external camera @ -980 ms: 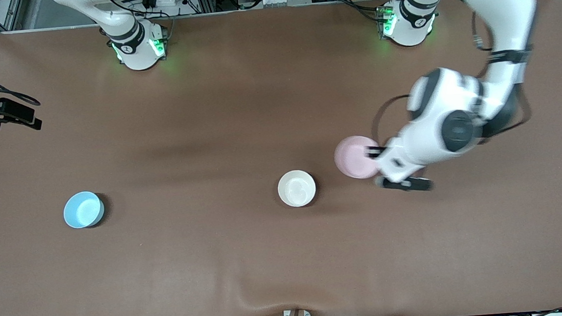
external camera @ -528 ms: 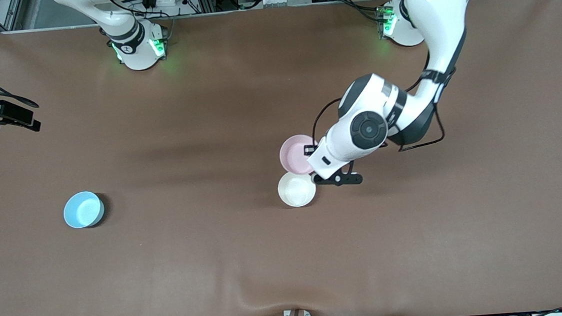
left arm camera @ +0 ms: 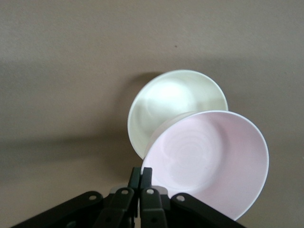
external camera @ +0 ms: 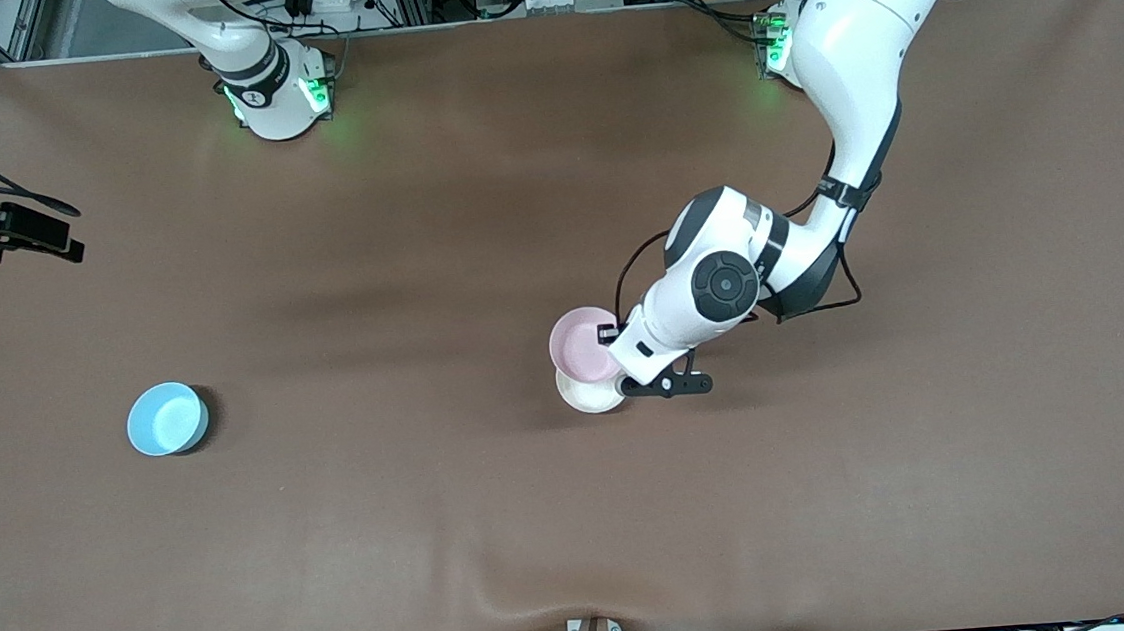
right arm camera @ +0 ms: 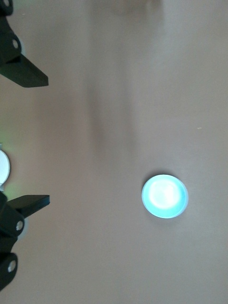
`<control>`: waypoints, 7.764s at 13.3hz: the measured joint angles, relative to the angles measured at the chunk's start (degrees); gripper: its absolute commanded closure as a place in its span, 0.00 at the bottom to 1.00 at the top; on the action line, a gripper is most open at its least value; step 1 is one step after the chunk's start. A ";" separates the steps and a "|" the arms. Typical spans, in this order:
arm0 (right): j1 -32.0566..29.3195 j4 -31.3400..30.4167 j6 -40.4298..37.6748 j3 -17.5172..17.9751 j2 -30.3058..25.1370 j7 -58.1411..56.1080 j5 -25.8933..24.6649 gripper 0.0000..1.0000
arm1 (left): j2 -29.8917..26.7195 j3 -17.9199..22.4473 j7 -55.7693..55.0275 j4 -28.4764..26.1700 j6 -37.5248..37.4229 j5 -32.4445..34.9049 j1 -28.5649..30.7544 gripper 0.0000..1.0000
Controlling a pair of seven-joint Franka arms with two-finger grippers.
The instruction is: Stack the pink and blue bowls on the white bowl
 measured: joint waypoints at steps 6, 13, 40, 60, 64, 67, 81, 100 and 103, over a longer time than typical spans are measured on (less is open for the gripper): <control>-5.27 0.77 0.87 -0.30 14.62 0.00 -0.09 0.00 | 1.55 1.08 0.04 0.37 3.59 0.00 -0.11 1.00; -10.75 2.29 16.16 -0.45 29.56 -9.92 -0.09 0.00 | 2.66 1.26 0.04 0.94 5.42 0.00 -0.47 0.00; -13.90 -7.27 32.95 5.64 29.44 -19.84 0.63 1.00 | -36.15 6.32 24.31 3.15 -43.77 5.07 19.36 0.00; 23.97 9.46 45.82 16.31 39.30 55.20 6.70 1.00 | -41.41 16.19 32.20 1.04 -47.71 2.31 18.66 0.00; 27.36 10.36 50.51 16.10 42.67 59.63 6.68 1.00 | -41.41 16.04 31.33 1.02 -47.71 3.91 18.39 0.00; 27.47 10.73 50.49 16.03 43.78 59.64 6.68 1.00 | -41.39 16.01 30.95 1.02 -47.71 4.01 18.22 0.00; 28.47 11.12 53.48 15.94 46.50 59.78 6.68 1.00 | -41.21 15.76 30.81 0.97 -47.71 4.02 18.09 0.00; 17.78 11.28 39.15 13.80 35.95 48.34 -0.69 0.00 | -41.21 15.81 30.81 0.97 -47.71 4.11 18.28 0.00; 13.42 6.47 35.34 13.27 30.67 38.70 -2.07 0.00 | -41.21 15.80 30.81 0.98 -47.71 4.18 18.25 0.00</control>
